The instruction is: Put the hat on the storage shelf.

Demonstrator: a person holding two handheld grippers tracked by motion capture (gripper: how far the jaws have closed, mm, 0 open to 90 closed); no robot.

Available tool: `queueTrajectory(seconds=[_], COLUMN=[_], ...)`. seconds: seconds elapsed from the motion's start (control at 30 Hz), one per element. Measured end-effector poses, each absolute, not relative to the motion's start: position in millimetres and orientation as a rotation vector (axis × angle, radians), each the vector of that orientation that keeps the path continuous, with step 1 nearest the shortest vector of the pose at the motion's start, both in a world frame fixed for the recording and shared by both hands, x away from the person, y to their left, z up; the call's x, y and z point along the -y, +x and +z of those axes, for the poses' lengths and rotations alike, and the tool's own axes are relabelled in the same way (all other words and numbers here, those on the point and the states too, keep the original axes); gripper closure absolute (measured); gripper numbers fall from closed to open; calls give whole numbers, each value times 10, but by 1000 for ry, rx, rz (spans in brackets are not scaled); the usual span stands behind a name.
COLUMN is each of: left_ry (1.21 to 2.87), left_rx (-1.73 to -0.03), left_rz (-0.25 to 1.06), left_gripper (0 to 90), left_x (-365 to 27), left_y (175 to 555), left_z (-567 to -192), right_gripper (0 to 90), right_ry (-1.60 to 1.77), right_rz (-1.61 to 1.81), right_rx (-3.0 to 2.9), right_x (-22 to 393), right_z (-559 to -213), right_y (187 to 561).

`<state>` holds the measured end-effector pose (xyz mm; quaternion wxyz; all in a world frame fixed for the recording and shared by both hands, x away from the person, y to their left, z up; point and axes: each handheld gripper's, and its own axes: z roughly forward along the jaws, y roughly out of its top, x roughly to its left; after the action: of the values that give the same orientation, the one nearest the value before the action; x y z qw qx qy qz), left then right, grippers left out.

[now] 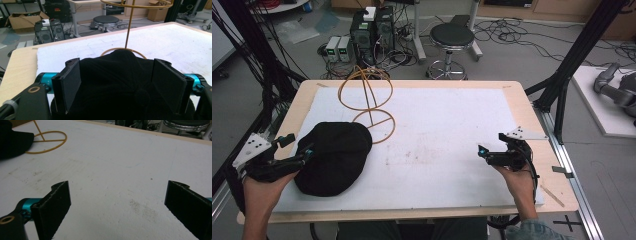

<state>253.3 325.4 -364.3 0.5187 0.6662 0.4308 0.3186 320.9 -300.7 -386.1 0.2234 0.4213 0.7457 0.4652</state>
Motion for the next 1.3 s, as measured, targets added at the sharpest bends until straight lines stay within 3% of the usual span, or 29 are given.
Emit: queueTrajectory(seconds=[0.57,1.3], left_ry=[1607,1689], left_rx=[-991,-954], left_rz=[753,733], left_gripper=[253,259], left_x=[-3213,-3055], left_y=[2542,2657], left_z=[-3630,-3903], right_gripper=[63,63], right_ry=[1156,1146], right_rz=[1283,1289], right_rx=[-2066,-2072], right_x=[2980,2967], right_z=[-3852,-3851], right_y=[3185,3182])
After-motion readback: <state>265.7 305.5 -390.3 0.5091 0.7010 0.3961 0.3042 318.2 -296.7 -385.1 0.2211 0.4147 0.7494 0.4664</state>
